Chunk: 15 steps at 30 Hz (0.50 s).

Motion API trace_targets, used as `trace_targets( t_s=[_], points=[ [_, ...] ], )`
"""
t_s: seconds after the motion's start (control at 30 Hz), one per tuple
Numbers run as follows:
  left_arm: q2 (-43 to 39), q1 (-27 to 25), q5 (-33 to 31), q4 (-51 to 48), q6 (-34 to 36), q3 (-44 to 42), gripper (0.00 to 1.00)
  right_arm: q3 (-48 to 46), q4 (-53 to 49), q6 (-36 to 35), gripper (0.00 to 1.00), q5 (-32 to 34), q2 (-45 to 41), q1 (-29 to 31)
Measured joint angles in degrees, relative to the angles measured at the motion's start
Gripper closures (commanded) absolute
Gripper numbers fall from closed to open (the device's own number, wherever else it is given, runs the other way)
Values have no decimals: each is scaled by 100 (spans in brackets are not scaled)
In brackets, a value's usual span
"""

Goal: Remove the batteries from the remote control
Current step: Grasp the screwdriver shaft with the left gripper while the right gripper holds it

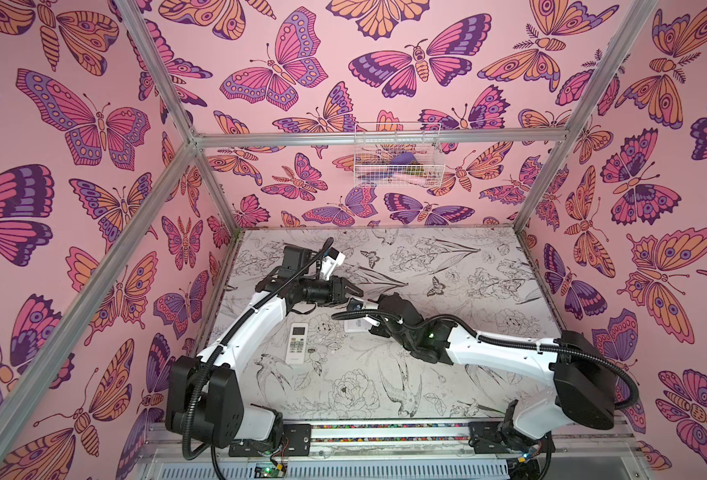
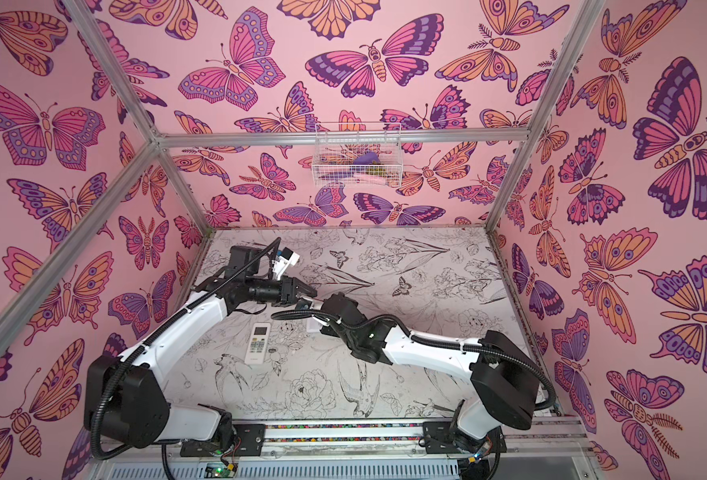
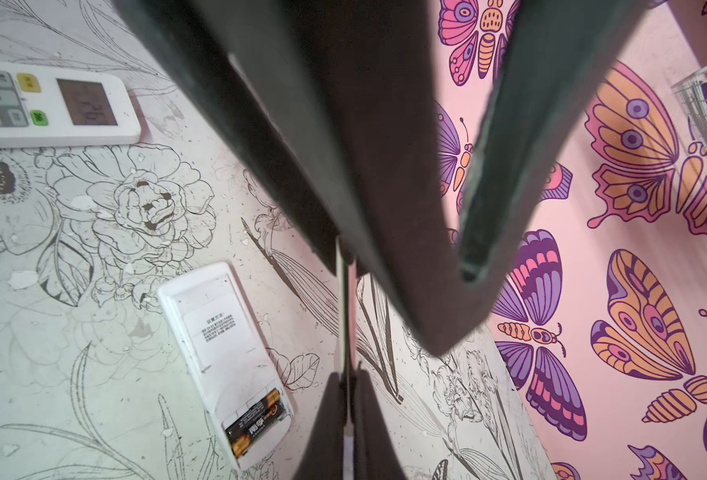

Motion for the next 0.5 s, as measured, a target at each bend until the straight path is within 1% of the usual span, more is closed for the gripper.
trace_targets(
  t_s=[0.07,0.2,0.5],
  points=[
    [0,-7,-44,-7,57,-61,68,4,2,31,100,-20,0,-4],
    [0,-11,-66,-7,144,-74,68,22,-28,50,100,-39,2,-28],
    [4,-11,-181,-15,291,-92,95,37,-39,50,100,-66,4,-66]
  ],
)
